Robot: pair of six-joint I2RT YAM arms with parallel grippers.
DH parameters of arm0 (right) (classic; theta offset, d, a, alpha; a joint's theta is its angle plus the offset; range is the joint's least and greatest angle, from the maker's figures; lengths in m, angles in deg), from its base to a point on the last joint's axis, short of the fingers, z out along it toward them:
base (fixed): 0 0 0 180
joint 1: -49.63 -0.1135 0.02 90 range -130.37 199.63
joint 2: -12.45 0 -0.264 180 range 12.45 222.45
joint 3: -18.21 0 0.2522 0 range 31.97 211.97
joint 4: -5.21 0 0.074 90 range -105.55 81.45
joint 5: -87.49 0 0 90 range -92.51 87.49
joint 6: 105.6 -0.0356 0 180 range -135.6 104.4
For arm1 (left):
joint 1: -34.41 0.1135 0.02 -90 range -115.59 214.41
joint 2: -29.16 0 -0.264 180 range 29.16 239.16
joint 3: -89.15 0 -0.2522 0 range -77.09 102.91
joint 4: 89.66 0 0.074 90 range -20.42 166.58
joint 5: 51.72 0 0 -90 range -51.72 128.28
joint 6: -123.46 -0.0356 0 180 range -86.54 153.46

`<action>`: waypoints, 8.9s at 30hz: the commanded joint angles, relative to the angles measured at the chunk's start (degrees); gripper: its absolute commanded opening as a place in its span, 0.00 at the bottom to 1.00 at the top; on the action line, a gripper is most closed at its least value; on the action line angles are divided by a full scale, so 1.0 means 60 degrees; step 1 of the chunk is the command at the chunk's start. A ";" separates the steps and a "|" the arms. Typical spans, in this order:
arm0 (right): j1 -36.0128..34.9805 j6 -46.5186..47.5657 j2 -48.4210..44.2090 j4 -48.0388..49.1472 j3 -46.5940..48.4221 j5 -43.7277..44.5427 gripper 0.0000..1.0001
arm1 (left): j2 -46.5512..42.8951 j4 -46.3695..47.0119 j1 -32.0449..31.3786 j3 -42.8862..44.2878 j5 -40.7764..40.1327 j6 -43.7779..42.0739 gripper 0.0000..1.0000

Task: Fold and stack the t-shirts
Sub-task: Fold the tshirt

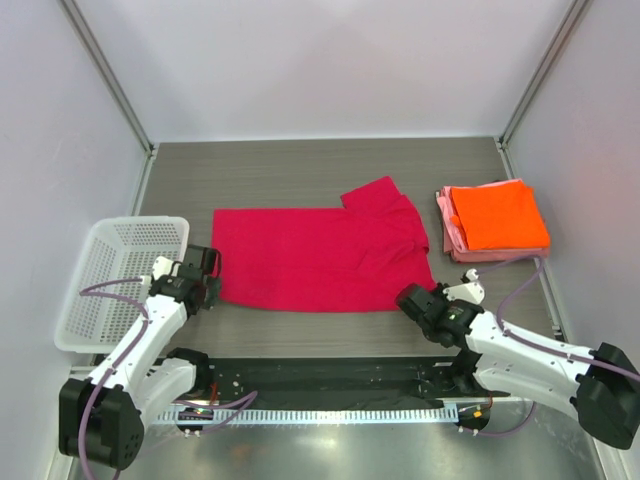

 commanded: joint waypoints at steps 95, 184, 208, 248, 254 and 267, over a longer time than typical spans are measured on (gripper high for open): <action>0.9144 0.8055 0.7486 0.4767 1.3494 -1.0676 0.01 | 0.8110 0.0961 0.3085 1.3588 0.4158 -0.0847 0.00; 0.6463 0.7336 0.5496 0.7770 0.1895 -0.1522 0.30 | 0.4333 0.6732 0.4155 0.0744 0.3528 -0.2707 0.00; 0.5071 0.8084 0.5244 0.7843 0.2011 -0.1507 0.52 | 0.4289 0.6425 0.4155 0.0524 0.3850 -0.3483 0.00; 0.4749 0.7555 0.1600 0.4915 0.0635 -0.1273 0.52 | 0.1596 0.4594 0.3613 -0.0516 0.3645 -0.3893 0.58; 0.4632 0.8680 0.0603 0.4607 0.1188 -0.1522 0.52 | 0.0335 0.4083 0.3569 -0.0093 0.3967 -0.4740 0.77; 0.5260 1.0852 0.4555 0.3932 0.6579 -0.2853 0.54 | 0.3217 0.4007 0.3422 0.3848 0.4934 -0.5389 1.00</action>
